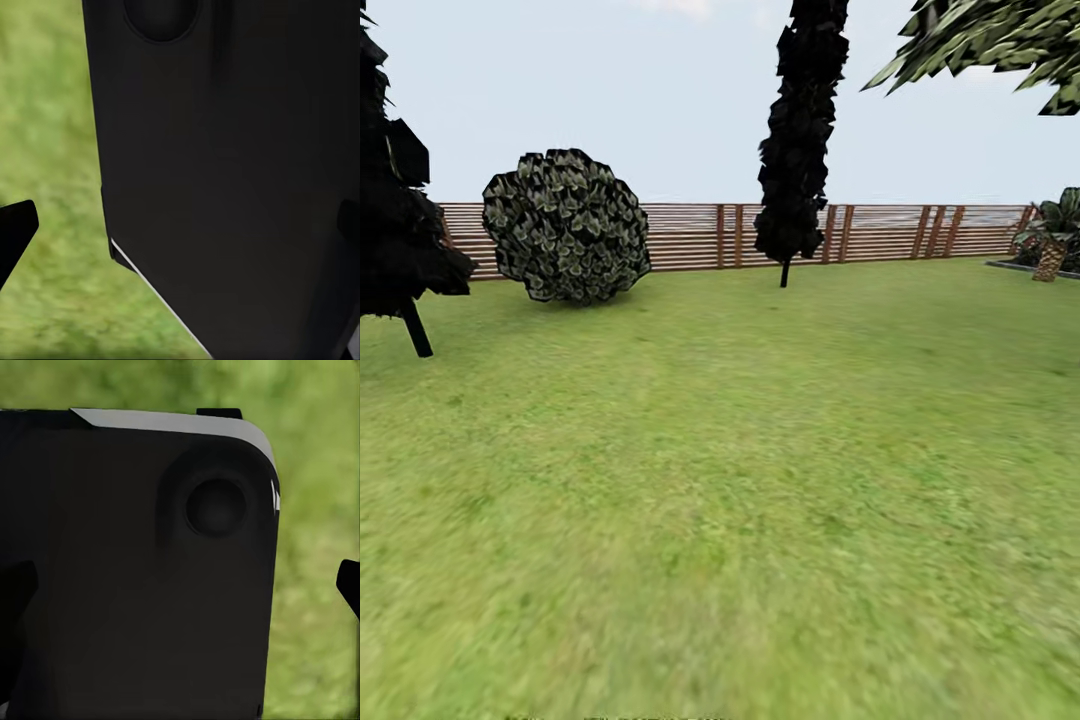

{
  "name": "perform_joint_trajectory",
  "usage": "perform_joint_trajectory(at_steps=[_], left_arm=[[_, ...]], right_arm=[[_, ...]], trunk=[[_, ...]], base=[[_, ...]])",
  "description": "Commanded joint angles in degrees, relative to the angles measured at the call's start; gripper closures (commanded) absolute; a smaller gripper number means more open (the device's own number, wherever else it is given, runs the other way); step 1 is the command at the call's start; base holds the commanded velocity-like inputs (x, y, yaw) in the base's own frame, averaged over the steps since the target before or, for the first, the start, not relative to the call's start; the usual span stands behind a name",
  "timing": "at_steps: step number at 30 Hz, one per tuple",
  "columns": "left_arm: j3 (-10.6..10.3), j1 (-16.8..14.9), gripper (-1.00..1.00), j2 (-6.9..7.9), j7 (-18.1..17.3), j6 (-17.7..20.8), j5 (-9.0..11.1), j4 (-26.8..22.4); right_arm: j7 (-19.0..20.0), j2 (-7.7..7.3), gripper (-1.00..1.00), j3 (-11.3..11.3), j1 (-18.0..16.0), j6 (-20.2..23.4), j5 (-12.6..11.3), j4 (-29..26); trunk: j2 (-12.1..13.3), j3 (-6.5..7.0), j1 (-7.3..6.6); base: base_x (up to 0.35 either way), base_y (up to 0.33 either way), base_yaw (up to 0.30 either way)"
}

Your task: Take the three Easter eggs out of the wicker basket on the lawn in the garden, then place them on the lawn next to a single tree (choose any tree) so that all three eggs are next to the same tree and none are left in the basket.

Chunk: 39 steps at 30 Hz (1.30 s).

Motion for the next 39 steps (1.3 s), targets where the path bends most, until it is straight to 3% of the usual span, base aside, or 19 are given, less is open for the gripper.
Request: perform_joint_trajectory(at_steps=[1,21,39], left_arm=[[0.0,0.0,-1.0,0.01,0.0,0.0,0.0,-0.1],[0.0,0.0,-1.0,0.03,0.0,0.0,0.0,-0.1],[0.0,0.0,-1.0,0.01,0.0,0.0,0.0,-0.1]], right_arm=[[0.1,0.0,-1.0,0.0,0.0,-0.2,0.0,0.1],[0.1,0.0,-1.0,0.0,0.0,-0.2,0.0,0.1],[0.1,0.0,-1.0,0.0,0.0,-0.2,0.0,0.1]], trunk=[[0.0,-0.11,0.0],[0.0,-1.67,0.0],[0.0,-3.27,0.0]], base=[[0.0,0.0,0.214],[0.0,0.0,0.176],[0.0,0.0,0.097]])
